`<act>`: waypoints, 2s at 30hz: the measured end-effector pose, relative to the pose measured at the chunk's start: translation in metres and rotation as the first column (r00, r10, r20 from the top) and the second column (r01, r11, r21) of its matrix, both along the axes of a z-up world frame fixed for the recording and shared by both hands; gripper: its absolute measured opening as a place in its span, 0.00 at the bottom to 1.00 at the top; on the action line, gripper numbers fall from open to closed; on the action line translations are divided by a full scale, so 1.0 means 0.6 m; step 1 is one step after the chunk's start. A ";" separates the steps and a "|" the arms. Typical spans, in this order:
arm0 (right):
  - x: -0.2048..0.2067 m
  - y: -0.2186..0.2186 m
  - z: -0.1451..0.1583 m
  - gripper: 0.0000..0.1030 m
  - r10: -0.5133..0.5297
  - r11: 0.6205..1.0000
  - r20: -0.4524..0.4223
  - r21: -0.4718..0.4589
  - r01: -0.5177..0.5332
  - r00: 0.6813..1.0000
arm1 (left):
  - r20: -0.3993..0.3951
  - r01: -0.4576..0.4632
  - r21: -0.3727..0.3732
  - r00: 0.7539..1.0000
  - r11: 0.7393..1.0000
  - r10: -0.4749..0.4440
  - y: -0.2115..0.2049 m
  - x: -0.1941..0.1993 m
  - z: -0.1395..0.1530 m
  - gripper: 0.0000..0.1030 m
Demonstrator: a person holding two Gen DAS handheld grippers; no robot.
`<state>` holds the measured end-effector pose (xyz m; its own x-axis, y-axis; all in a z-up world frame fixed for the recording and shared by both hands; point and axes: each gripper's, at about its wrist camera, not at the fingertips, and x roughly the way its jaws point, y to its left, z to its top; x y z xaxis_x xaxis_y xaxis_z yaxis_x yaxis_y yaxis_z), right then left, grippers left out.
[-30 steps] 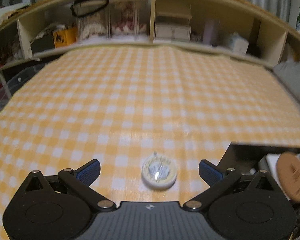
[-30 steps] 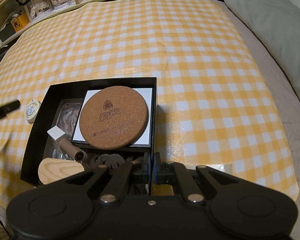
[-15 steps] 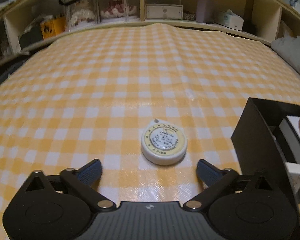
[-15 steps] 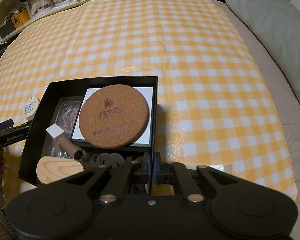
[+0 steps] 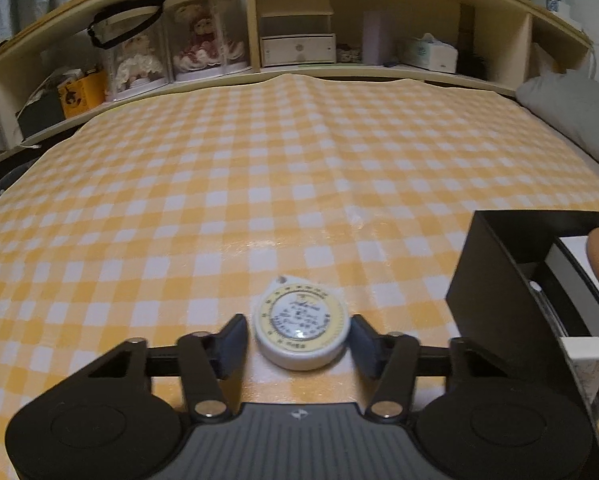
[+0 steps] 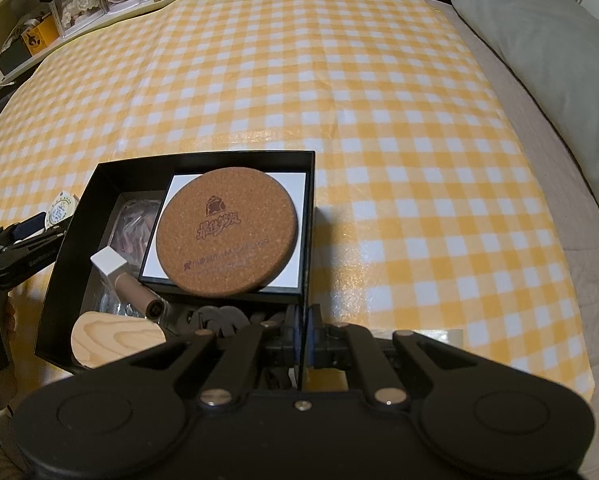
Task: Organize rigid objects
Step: 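Move the left tool to the round tape measure and grasp it, then carry the tape measure with the left tool into the black tray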
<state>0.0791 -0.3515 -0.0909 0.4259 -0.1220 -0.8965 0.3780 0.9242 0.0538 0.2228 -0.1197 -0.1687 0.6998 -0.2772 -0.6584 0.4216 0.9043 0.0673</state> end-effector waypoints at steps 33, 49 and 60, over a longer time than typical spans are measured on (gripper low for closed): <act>0.002 0.004 0.000 0.04 0.005 1.000 -0.001 -0.009 -0.005 1.000 | -0.019 0.286 -0.117 0.957 0.951 -0.290 -0.108 -0.095 0.139 0.51; 0.002 0.005 0.000 0.04 0.005 1.000 -0.002 -0.009 -0.005 1.000 | -0.039 0.312 -0.053 0.948 0.948 -0.315 -0.121 -0.094 0.098 0.51; 0.002 0.005 0.000 0.05 0.005 1.000 -0.002 -0.008 -0.005 1.000 | -0.044 0.320 -0.086 0.945 0.943 -0.325 -0.118 -0.088 0.098 0.54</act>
